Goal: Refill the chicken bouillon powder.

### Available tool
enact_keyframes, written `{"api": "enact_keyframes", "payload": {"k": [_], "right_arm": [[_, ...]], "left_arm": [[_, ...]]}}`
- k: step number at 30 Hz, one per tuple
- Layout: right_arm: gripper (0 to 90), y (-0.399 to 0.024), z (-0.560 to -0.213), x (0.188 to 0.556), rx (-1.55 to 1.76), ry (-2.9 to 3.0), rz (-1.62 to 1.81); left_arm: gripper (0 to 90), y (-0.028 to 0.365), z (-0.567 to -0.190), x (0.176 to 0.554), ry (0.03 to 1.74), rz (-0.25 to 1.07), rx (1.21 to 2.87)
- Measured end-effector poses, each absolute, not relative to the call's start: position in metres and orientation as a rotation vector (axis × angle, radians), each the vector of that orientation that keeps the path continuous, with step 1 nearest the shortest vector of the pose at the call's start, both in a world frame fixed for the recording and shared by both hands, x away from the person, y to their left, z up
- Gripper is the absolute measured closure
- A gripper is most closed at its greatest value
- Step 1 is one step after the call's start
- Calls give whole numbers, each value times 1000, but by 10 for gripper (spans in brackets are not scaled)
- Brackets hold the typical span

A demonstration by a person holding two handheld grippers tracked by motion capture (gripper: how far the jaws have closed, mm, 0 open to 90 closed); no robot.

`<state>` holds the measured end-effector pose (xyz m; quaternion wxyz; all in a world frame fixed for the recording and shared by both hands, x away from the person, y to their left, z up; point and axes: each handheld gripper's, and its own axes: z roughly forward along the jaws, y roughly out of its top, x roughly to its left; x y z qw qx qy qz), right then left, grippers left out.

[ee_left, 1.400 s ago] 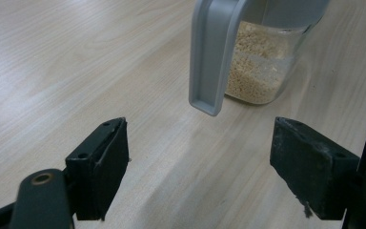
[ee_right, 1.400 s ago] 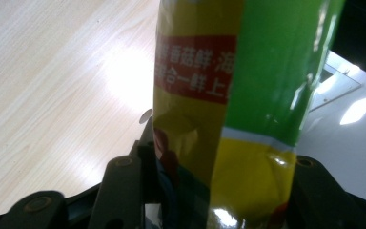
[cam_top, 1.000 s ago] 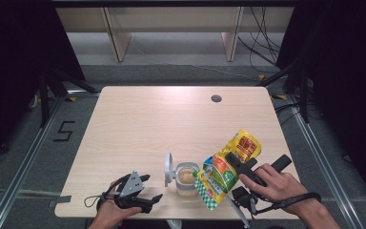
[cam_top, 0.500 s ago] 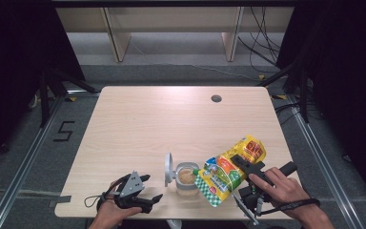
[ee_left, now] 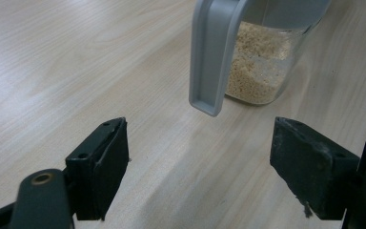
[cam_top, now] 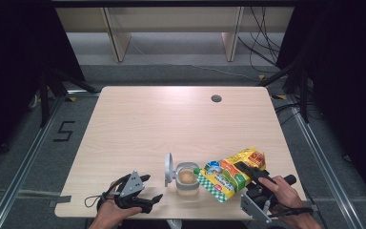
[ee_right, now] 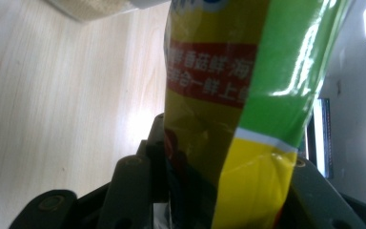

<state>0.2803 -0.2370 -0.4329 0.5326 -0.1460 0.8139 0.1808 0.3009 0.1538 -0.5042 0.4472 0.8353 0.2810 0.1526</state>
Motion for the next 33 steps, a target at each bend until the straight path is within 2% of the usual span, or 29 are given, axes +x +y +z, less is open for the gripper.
{"api": "enact_keyframes", "payload": {"k": [2,10,11,22,33], "right_arm": [[642,-240,-438,279,-259,1963,499],[652,-248,-439,288,-265,1959,583],[657,-253,-446,289,-144,2002,692],[677,-268,-456,304,13,2060,940],[705,-274,-472,340,251,2103,1095]], "left_arm": [[204,153,-504,301,696,377,2065],[205,154,-504,301,693,369,2068],[205,154,-503,301,689,383,2078],[205,154,-503,302,681,370,2084],[205,154,-503,301,692,378,2064]]}}
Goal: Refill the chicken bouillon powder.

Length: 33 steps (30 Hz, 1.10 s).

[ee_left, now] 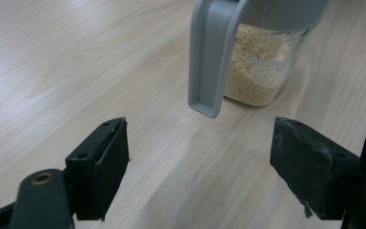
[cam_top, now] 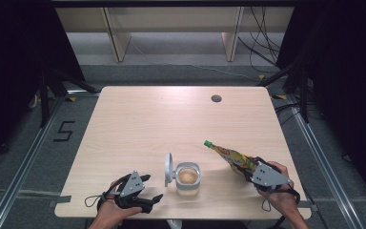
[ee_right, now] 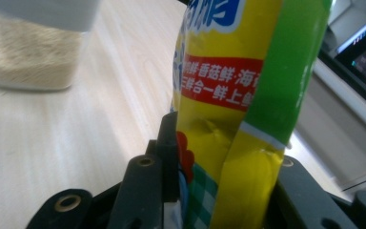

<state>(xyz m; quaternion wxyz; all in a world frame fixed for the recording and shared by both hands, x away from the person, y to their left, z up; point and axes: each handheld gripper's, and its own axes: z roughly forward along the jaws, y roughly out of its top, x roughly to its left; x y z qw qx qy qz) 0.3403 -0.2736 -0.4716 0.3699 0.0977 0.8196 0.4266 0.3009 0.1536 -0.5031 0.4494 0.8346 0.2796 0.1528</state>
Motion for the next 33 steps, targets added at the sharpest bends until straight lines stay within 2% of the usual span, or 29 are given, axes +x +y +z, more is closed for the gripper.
{"api": "enact_keyframes", "payload": {"k": [18,24,33], "right_arm": [[722,-281,-484,375,492,1975,1350],[722,-282,-485,366,593,2001,1360],[723,-291,-485,359,614,1966,1335]], "left_arm": [[205,156,-501,302,658,391,2074],[204,155,-501,300,700,384,2052],[204,157,-500,301,661,409,2074]]}}
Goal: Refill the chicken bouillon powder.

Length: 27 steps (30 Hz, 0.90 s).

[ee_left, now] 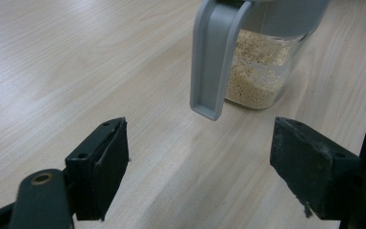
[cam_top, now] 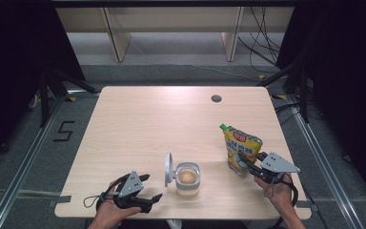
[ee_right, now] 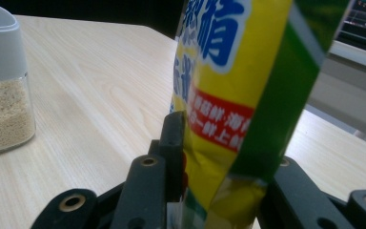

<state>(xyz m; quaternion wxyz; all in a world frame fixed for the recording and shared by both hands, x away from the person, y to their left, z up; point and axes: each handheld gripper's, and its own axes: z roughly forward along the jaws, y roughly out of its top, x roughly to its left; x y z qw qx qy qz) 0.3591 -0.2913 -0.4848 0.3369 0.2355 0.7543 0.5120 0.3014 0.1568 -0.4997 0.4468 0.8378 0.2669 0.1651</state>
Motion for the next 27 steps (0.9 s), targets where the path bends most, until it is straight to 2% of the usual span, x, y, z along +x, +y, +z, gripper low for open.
{"api": "enact_keyframes", "payload": {"k": [10,18,25,27], "right_arm": [[721,-299,-487,349,698,1968,1343],[684,-301,-488,346,707,1938,1320],[586,-301,-486,342,776,1913,1360],[528,-304,-483,340,803,1883,1385]], "left_arm": [[204,155,-501,300,696,379,2050],[204,157,-501,302,683,372,2050],[204,157,-501,302,708,355,2038],[204,156,-502,302,707,355,2028]]}}
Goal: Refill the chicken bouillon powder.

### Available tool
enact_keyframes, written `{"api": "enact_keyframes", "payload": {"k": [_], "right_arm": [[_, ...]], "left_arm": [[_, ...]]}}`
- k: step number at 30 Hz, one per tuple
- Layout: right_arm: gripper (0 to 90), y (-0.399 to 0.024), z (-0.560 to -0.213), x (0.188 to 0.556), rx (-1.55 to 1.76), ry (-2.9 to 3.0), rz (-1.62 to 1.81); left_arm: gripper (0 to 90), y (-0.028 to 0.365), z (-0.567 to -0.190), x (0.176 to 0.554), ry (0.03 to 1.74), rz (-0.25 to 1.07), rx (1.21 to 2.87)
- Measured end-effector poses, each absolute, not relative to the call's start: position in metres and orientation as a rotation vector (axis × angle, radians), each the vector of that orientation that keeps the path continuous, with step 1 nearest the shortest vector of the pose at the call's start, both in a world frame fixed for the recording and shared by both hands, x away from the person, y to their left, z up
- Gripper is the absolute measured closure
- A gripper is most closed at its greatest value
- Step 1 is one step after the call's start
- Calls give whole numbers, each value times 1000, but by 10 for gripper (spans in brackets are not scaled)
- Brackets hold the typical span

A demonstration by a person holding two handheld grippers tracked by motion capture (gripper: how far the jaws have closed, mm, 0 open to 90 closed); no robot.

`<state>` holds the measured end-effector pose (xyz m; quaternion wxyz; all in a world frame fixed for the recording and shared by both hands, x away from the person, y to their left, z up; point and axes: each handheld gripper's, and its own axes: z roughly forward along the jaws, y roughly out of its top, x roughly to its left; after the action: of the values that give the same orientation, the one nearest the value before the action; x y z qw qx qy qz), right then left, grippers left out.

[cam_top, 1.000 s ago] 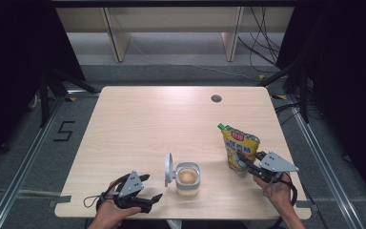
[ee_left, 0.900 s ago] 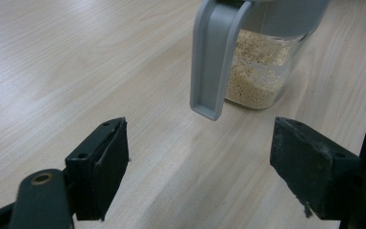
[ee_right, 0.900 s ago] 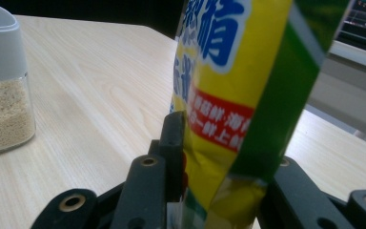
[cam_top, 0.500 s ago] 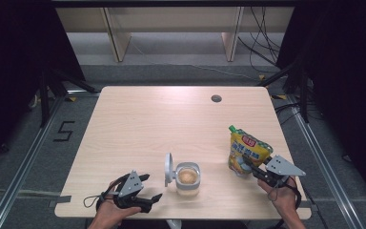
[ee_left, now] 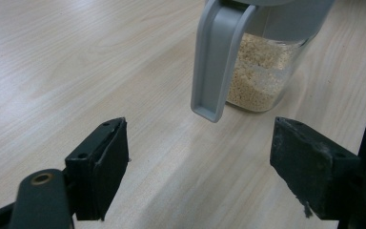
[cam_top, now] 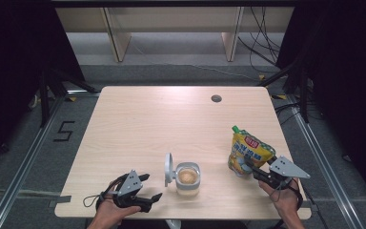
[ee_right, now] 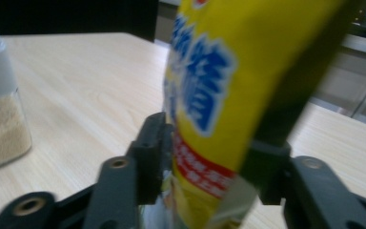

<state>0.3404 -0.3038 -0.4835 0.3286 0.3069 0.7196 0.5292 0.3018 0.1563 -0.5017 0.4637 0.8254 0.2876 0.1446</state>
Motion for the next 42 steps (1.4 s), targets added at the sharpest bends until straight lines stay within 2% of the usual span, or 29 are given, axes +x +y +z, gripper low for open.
{"api": "enact_keyframes", "payload": {"k": [1,13,41,42], "right_arm": [[496,-306,-483,335,892,1883,1407],[341,-309,-479,320,1000,1913,1404],[218,-304,-477,272,1198,1923,1296],[193,-303,-477,270,1183,1923,1297]], "left_arm": [[204,156,-502,302,709,354,2027],[204,156,-502,302,708,359,2028],[204,158,-498,301,705,393,2043],[204,158,-498,302,689,395,2041]]}}
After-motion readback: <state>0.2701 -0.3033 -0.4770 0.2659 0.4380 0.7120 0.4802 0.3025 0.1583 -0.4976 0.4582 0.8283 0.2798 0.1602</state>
